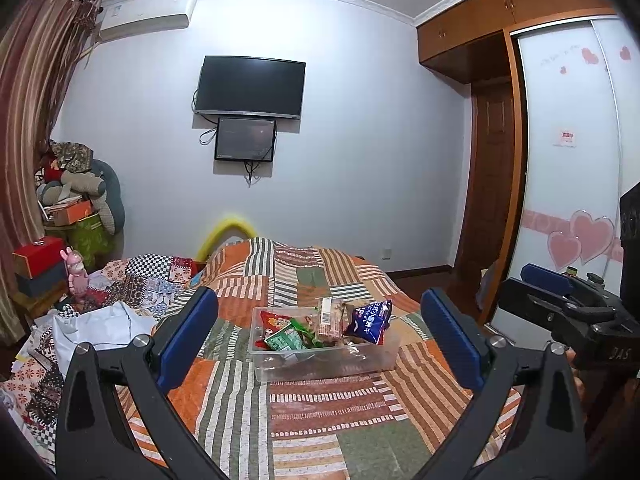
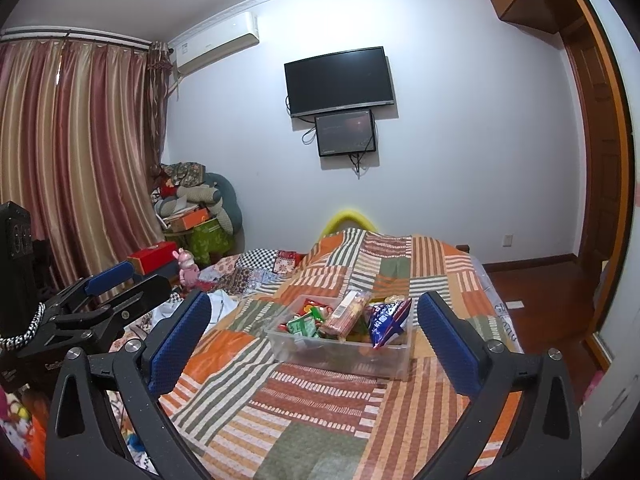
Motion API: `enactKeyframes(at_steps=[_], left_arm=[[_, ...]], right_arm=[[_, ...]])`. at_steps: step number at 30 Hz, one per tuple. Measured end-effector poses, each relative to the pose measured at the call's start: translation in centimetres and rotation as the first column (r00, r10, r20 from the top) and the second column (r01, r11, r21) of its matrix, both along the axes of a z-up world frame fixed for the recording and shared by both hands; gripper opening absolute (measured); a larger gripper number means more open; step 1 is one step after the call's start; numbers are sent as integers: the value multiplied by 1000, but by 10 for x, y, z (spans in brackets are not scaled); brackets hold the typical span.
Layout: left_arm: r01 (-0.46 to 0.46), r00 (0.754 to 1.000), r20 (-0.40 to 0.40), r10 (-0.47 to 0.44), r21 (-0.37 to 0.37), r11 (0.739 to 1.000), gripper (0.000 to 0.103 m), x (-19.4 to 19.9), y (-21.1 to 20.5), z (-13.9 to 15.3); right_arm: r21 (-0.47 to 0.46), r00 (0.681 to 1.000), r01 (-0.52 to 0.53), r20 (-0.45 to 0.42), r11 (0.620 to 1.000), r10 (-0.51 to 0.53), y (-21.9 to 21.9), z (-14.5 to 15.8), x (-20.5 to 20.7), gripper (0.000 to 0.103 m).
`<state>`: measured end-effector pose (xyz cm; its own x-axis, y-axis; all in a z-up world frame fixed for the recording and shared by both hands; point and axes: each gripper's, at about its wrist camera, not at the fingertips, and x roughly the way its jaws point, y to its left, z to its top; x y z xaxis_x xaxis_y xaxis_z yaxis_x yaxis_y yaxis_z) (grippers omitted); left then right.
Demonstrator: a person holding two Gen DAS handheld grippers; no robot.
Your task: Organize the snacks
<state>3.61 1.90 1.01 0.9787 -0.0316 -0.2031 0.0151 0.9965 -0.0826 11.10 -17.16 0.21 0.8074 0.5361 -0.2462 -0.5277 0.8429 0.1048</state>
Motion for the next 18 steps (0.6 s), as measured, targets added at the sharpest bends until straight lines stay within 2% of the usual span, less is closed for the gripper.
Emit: enactKeyframes(at_steps=[18], left_arm=[[-4, 1000, 2, 4, -7, 1000, 103, 0, 0, 1]], right_arm=[[-10, 999, 37, 11, 999, -37, -1, 1, -4, 103]])
